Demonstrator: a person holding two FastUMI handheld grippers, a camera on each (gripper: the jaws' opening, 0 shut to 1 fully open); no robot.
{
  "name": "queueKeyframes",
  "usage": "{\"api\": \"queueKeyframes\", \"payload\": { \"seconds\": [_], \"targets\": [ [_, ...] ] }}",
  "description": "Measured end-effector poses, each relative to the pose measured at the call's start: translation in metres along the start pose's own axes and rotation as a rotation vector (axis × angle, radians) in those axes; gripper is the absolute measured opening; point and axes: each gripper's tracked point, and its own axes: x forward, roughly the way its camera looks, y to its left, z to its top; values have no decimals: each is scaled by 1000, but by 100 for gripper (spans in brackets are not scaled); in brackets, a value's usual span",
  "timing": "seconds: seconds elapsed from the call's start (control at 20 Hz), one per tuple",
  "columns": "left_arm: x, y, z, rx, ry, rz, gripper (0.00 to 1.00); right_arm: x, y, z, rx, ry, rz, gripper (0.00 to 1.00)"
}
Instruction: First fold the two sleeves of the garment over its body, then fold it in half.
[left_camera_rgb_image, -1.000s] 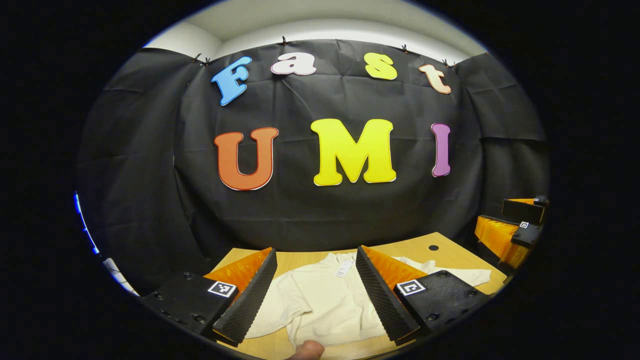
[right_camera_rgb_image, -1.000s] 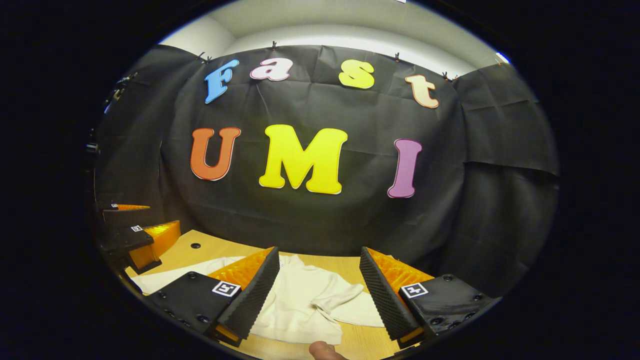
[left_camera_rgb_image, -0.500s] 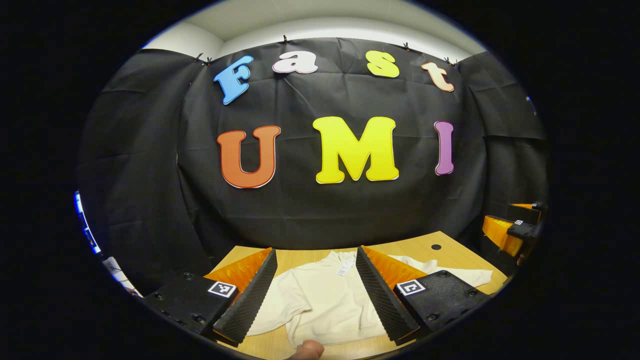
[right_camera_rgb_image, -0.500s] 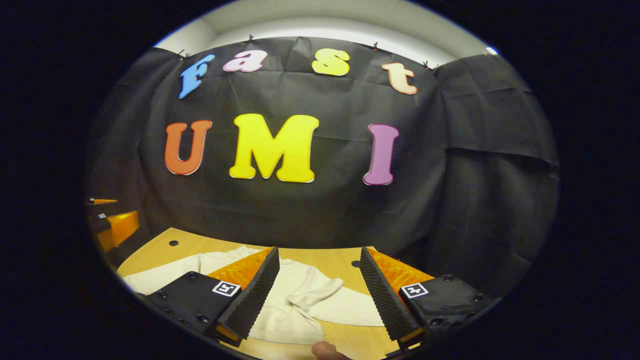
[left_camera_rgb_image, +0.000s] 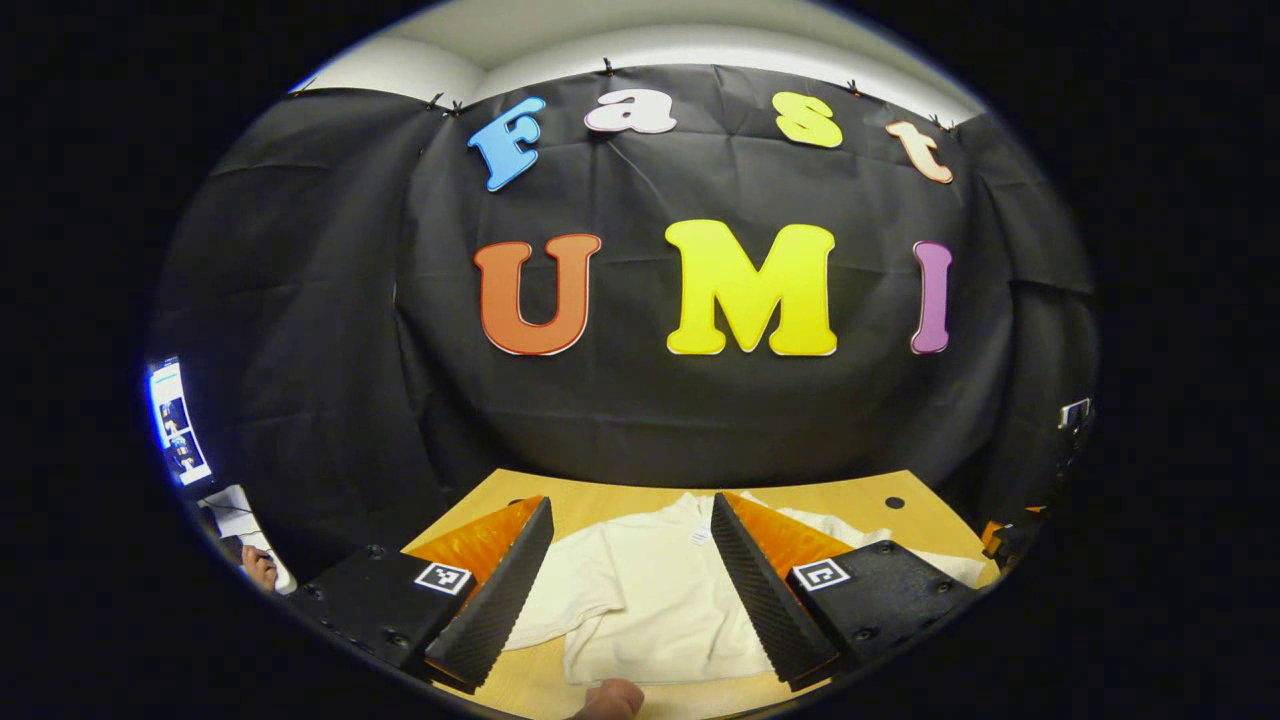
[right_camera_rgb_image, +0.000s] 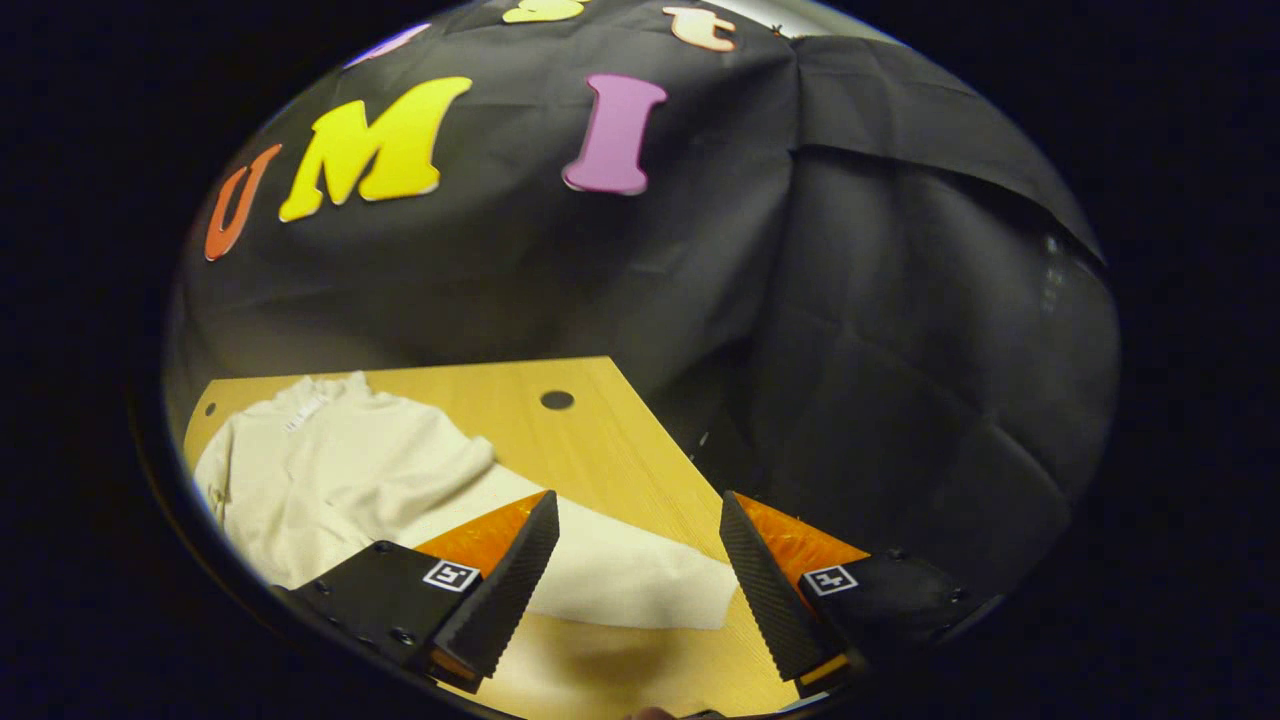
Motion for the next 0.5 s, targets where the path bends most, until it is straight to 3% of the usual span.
{"api": "queueKeyframes", "payload": {
  "seconds": [0.2, 0.5],
  "targets": [
    [-3, 1, -1, -8, -10, 68, 100, 46, -1, -12, 41, 173, -49, 100],
    [-13, 8, 3, 21, -27, 145, 100, 48, -6, -14, 104, 377, -60, 100]
  ]
}}
